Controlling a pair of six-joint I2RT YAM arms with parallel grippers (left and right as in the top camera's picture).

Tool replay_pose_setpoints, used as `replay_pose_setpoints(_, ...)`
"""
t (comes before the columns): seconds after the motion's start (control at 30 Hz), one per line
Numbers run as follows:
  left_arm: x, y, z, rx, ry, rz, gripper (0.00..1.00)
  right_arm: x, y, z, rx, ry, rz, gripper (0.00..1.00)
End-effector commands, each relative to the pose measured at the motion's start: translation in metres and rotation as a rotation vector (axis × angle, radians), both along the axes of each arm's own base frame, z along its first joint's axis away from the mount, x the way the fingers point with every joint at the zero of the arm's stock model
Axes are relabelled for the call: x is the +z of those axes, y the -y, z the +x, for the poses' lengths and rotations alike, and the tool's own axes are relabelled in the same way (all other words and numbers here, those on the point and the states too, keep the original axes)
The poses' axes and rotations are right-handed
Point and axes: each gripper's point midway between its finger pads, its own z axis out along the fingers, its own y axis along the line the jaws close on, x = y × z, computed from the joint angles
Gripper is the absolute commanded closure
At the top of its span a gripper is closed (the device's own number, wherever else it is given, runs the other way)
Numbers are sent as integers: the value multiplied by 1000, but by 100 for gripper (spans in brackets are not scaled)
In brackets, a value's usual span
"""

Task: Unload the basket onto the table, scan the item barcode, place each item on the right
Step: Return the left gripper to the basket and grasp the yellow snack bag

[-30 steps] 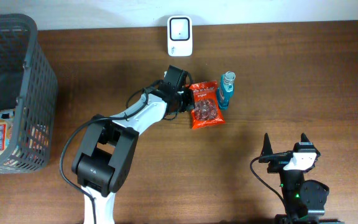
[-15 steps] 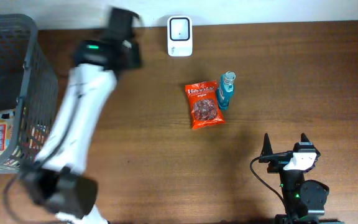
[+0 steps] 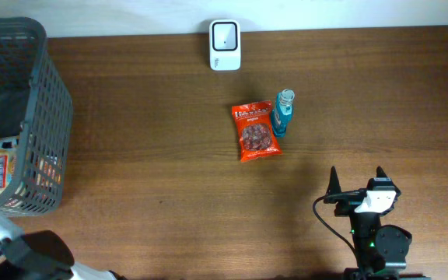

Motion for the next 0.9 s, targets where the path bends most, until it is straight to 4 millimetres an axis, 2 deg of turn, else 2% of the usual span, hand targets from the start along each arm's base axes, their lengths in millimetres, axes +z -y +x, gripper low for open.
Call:
replay_pose_setpoints(0.0, -66, 3, 11, -155, -183, -64, 8, -3, 0, 0, 0, -6, -6, 2)
replay_pose_setpoints(0.07, -110, 4, 7, -217, -309, -102, 7, -3, 0, 0, 0, -6, -6, 2)
replay_pose_setpoints(0.17, -166, 11, -1, -286, -431, -152, 8, -3, 0, 0, 0, -6, -6, 2)
replay_pose_setpoints(0.3, -211, 15, -18, -335, -547, -151, 13, -3, 0, 0, 0, -6, -6, 1)
replay_pose_setpoints(0.4, -231, 16, -22, -332, -557, -152, 16, -3, 0, 0, 0, -6, -6, 1)
replay_pose_setpoints(0.53, -240, 5, -26, -292, -572, -107, 25, -3, 0, 0, 1, -6, -6, 2)
replay_pose_setpoints(0.73, -287, 8, -28, -311, -639, -184, 24, -3, 0, 0, 0, -6, -6, 2)
replay_pose_setpoints(0.8, -290, -5, -35, -246, -685, -138, 25, -3, 0, 0, 1, -6, -6, 2)
replay_pose_setpoints(0.87, -289, -11, -34, -222, -679, -119, 32, -3, 0, 0, 1, -6, -6, 2)
